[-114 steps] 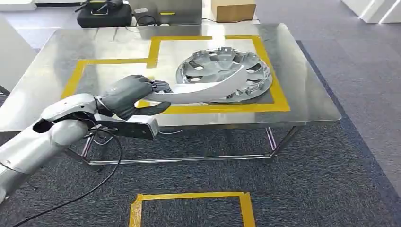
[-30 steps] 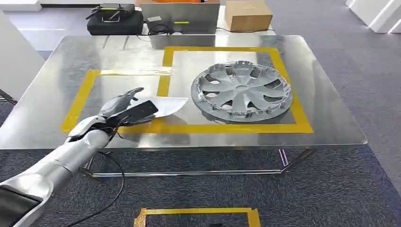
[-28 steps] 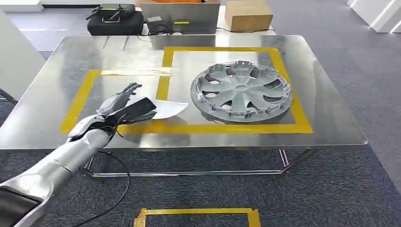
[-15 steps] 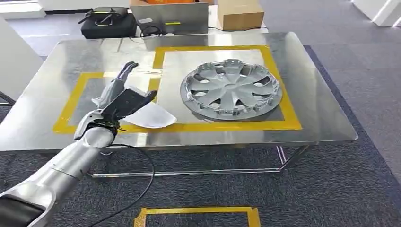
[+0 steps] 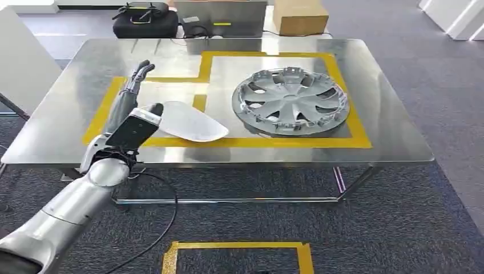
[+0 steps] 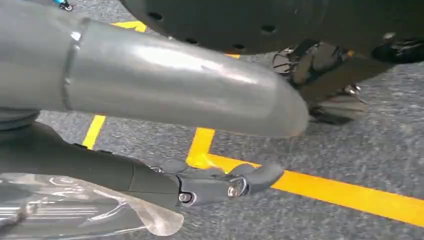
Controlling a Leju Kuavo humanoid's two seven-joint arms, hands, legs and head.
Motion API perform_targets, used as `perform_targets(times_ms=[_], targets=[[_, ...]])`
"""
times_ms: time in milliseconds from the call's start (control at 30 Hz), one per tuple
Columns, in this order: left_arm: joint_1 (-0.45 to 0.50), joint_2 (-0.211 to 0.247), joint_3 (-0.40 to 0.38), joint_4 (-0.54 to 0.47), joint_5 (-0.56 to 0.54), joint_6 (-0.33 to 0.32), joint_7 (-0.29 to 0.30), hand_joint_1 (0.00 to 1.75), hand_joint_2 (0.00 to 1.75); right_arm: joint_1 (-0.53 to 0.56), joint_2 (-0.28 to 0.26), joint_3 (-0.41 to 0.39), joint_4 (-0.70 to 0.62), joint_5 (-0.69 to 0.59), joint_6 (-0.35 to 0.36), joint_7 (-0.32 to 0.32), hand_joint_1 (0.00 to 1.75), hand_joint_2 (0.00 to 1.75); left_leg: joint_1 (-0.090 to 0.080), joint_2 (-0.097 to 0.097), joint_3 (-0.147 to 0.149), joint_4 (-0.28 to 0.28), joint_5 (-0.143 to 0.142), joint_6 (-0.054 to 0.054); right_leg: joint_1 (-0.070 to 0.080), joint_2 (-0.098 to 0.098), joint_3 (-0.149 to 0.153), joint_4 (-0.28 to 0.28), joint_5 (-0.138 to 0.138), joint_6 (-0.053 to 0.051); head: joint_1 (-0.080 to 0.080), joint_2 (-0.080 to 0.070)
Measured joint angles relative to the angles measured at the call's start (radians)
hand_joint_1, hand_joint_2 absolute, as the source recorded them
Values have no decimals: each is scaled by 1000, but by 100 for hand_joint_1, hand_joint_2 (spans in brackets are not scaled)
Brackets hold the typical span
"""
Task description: Take the parts from the cabinet and place them on the table.
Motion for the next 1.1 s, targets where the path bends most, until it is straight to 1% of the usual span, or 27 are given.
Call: perform_targets(times_ms=[33,100,133,167,267,300,333,400,433,467,500,533,567,633,667,700,733,800,833,867,900,933,967,1000,1033,1067,1100], targets=[[5,2,0,-2,1,0,-1,0,0,0,0,0,0,0,-1,0,0,0,0,0,-10,0,7,-2,0,0,29,-22,23,1,1,0],[9,5,1,-7,1,1,-1,0,0,0,0,0,0,-1,-1,0,0,0,3,0,-26,4,19,-10,-1,0,141,-181,88,-1,1,0],[8,5,2,-11,1,2,-1,0,0,-2,0,0,0,-1,-2,0,0,0,4,0,-30,8,23,-15,-1,-1,204,-274,99,-2,1,0],[8,6,3,-15,1,3,-1,0,0,-5,0,0,0,-1,-1,0,0,0,-2,-1,-41,13,27,-20,2,1,244,-324,84,-4,2,0],[10,7,4,-19,1,3,-2,0,0,-5,0,0,0,0,-1,0,0,0,-1,0,-45,10,51,-37,7,6,227,-324,91,-22,0,0],[11,9,5,-19,2,4,-2,0,0,-3,0,0,0,0,-1,0,0,0,-2,-2,-50,9,57,-44,3,5,217,-330,102,-35,1,0],[12,14,6,-20,8,8,-4,0,0,-4,4,0,2,-1,-1,0,0,0,0,-4,-61,19,33,-48,-1,-2,212,-331,113,-51,0,0],[16,17,6,-24,17,16,-9,0,0,-5,3,0,2,-1,-1,0,0,0,4,-2,-91,131,-80,-59,1,-2,191,-331,128,-68,-8,0],[21,20,7,-26,20,21,-13,0,0,-4,3,0,2,-2,-2,0,0,0,5,-2,-113,218,-132,-63,2,-3,180,-331,137,-70,-6,0],[27,22,8,-27,28,24,-18,0,0,-4,3,0,2,-2,-2,0,0,0,5,-2,-126,287,-164,-65,3,-3,170,-330,145,-71,-8,0],[34,23,8,-30,34,26,-22,0,0,-4,3,-1,2,-3,-2,2,0,0,5,-2,-126,324,-168,-65,4,-3,159,-329,152,-71,-8,0],[40,26,9,-34,40,27,-25,0,0,-4,3,-1,2,-3,-2,3,0,0,5,-3,-108,318,-147,-64,5,-3,147,-328,160,-71,-8,0],[43,27,10,-39,47,27,-26,0,0,-3,4,-1,2,-3,-2,3,0,0,5,-3,-68,268,-110,-58,7,-2,137,-327,167,-70,-8,0],[43,31,16,-52,53,27,-27,0,0,-1,5,-1,2,-3,-1,5,0,0,-1,-3,44,95,-53,-37,11,-2,127,-326,176,-68,-8,0],[43,34,21,-58,57,27,-27,0,0,0,10,0,2,-3,0,5,0,0,-7,-3,86,25,-63,-23,14,-3,122,-326,180,-64,-6,0],[43,35,27,-63,60,27,-27,0,0,-1,11,-1,2,-3,-1,5,0,0,-7,-1,103,-14,-67,-22,13,-3,118,-324,188,-57,-6,0],[43,37,30,-64,63,27,-28,0,0,0,11,0,2,-3,-1,6,0,0,-11,-3,98,-17,-65,-22,9,-3,111,-325,199,-46,-6,0],[46,42,30,-64,64,28,-29,0,0,1,11,0,2,-3,-1,7,0,0,-16,-3,88,-21,-50,-15,6,-4,105,-332,213,-32,-8,0],[47,43,31,-64,64,28,-30,0,0,1,10,0,2,-2,-1,8,0,0,2,2,95,-54,-43,-10,7,1,85,-327,198,-30,-8,0],[47,43,30,-64,62,28,-32,0,0,2,10,0,2,-3,-1,8,0,0,0,2,88,-51,-32,-10,11,1,74,-308,166,-23,-6,0],[47,44,31,-65,62,30,-35,0,0,2,10,0,2,-3,-1,8,0,0,1,3,81,-50,-27,-7,9,1,58,-258,119,-17,0,0],[51,45,31,-66,61,32,-38,0,0,2,10,0,2,-3,-2,8,0,0,1,5,69,-45,-23,-4,7,1,30,-166,62,-13,2,0],[55,46,31,-66,61,33,-39,0,0,2,10,0,2,-3,-2,8,0,0,0,6,59,-39,-19,-3,6,1,9,-90,27,-10,0,0],[61,46,30,-66,61,35,-42,0,0,2,10,0,2,-3,-2,8,0,0,1,8,48,-31,-17,-3,5,0,-2,-35,17,-7,1,0],[66,47,30,-69,63,36,-43,0,0,2,10,0,2,-3,-2,8,0,0,1,9,37,-21,-16,-5,3,0,9,-29,33,-4,0,0],[70,47,31,-73,64,37,-43,0,0,2,10,0,2,-3,-5,8,0,0,3,10,27,-12,-15,-6,2,0,41,-63,62,-3,1,0],[72,47,31,-77,64,38,-44,0,0,2,10,-1,2,-3,-5,8,0,0,5,10,16,-1,-14,-7,-1,0,96,-143,99,-2,1,0]])
